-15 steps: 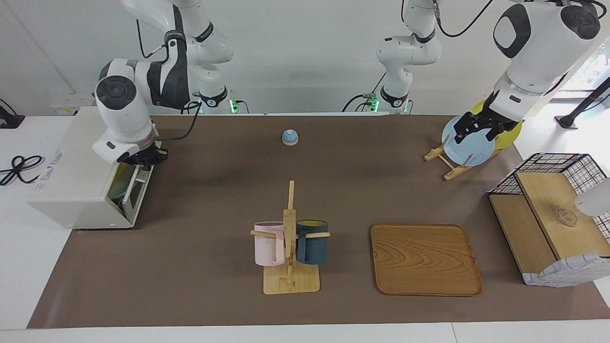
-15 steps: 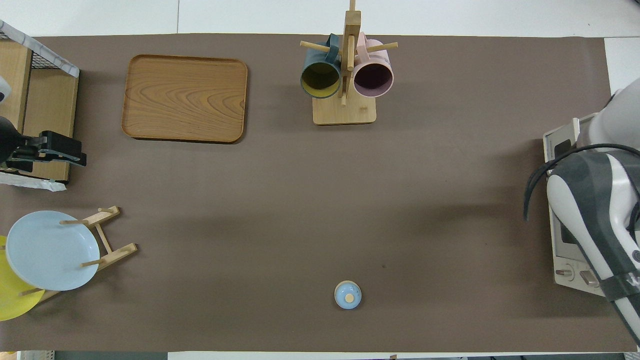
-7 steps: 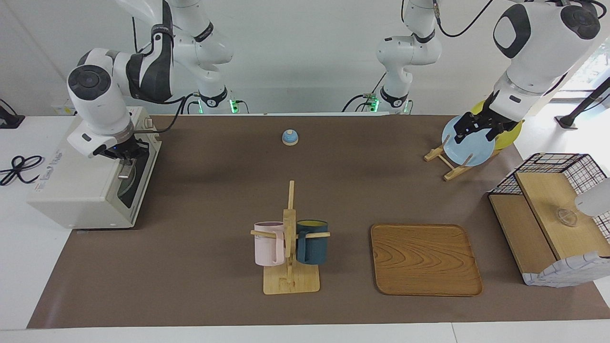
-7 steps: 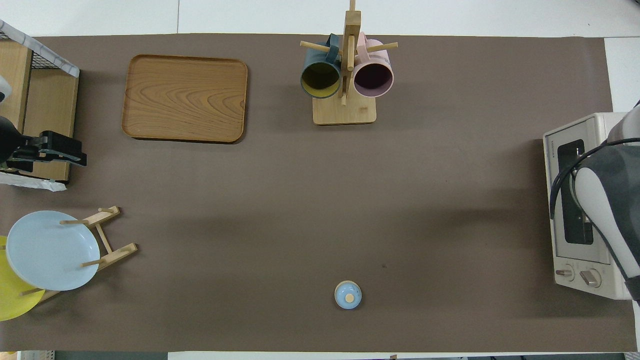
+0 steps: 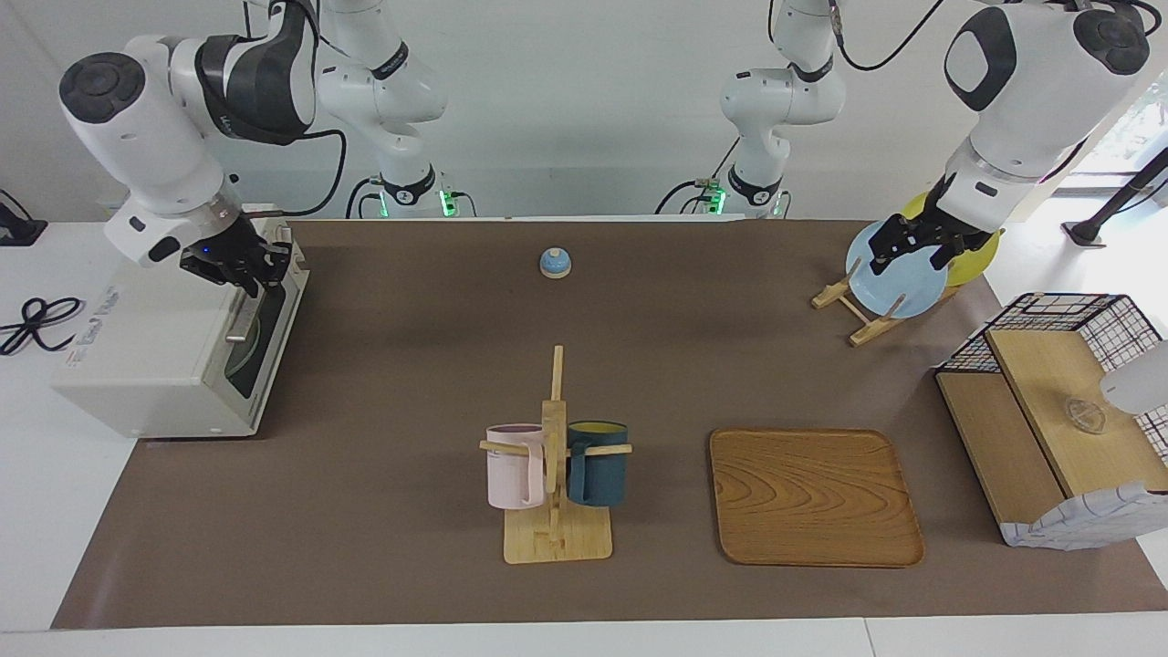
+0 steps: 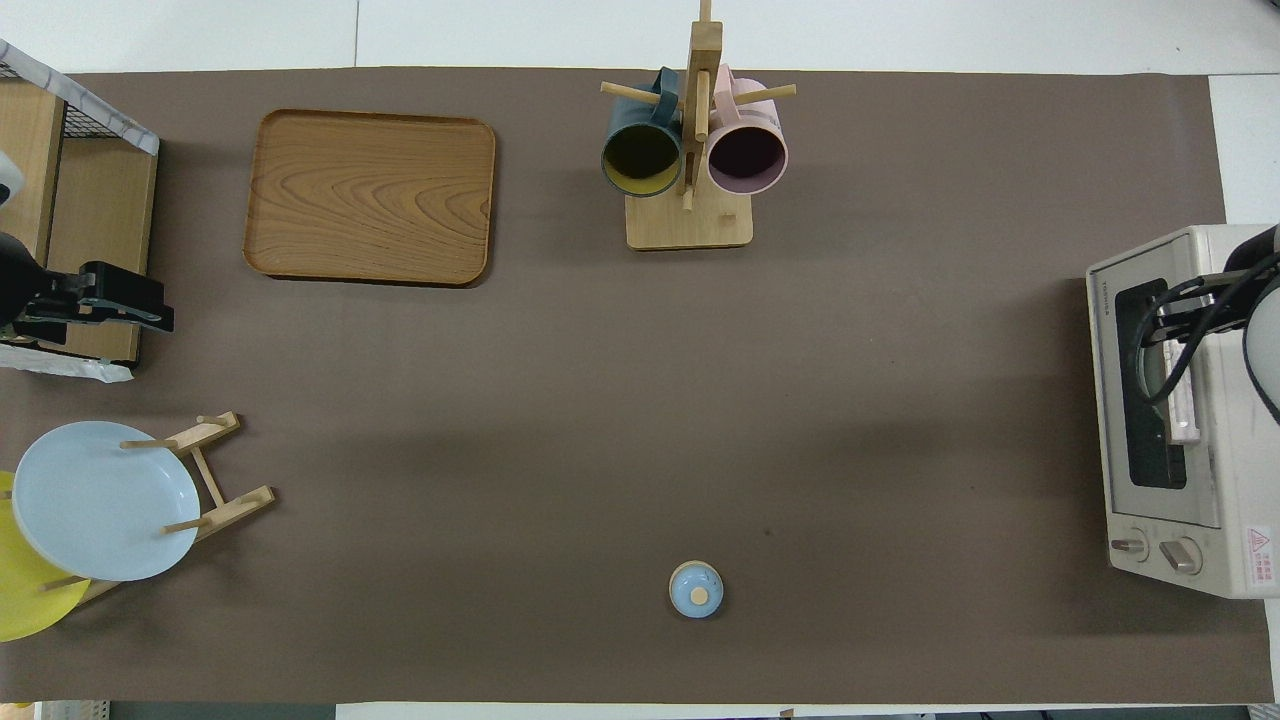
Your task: Put corn in oven
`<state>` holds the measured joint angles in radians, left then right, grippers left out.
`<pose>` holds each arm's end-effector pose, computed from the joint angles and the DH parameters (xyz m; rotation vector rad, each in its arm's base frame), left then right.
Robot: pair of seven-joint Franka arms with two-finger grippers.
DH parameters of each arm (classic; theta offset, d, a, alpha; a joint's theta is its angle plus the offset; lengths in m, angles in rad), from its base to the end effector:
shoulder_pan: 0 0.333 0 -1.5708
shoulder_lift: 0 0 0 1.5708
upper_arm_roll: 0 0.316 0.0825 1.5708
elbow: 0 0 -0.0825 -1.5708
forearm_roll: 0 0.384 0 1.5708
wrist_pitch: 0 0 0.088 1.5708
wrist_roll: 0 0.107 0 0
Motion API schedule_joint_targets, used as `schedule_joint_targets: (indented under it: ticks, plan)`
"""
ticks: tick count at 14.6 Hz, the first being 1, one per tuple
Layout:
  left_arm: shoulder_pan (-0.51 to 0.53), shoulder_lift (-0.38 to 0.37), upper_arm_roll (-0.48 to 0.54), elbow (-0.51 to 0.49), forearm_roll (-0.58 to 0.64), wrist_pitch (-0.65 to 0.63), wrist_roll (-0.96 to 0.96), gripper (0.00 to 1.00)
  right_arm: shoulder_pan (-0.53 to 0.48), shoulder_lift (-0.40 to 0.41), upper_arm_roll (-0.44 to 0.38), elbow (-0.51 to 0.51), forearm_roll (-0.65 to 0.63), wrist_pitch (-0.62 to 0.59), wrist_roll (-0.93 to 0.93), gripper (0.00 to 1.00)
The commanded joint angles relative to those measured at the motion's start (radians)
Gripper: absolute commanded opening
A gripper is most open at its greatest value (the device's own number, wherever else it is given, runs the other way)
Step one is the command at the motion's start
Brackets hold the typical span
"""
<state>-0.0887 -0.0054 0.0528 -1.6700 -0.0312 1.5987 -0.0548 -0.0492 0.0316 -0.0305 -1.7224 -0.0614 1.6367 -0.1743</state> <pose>0.5511 -0.0230 0.5831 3.1113 0.0323 -0.1047 0.5577 -0.0505 0.5410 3.0851 0.1578 -0.1920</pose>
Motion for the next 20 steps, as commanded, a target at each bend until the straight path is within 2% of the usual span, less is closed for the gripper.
schedule_joint_targets:
  ticks: [1, 2, 6, 10, 15, 20]
  plan:
    - [0.001, -0.016, -0.002, -0.010, 0.016, -0.003, 0.003, 1.00, 0.015, 0.004, 0.011, 0.018, 0.040, -0.015, 0.001, 0.52]
    - [0.001, -0.016, -0.001, -0.010, 0.016, -0.003, 0.003, 1.00, 0.031, 0.002, 0.015, 0.018, 0.052, -0.014, 0.001, 1.00]
    - [0.001, -0.016, -0.001, -0.010, 0.016, -0.003, 0.003, 1.00, 0.035, 0.002, 0.040, 0.024, 0.054, -0.029, 0.001, 1.00]
    - [0.001, -0.016, -0.001, -0.010, 0.016, -0.003, 0.003, 1.00, 0.066, -0.002, 0.044, 0.079, 0.054, -0.119, 0.070, 1.00]
    - [0.001, -0.016, -0.001, -0.010, 0.016, -0.003, 0.003, 1.00, 0.075, -0.053, 0.037, 0.041, 0.054, -0.124, 0.072, 1.00]
    - [0.001, -0.016, -0.001, -0.010, 0.016, -0.003, 0.003, 1.00, 0.075, -0.050, 0.015, 0.044, 0.057, -0.110, 0.102, 1.00]
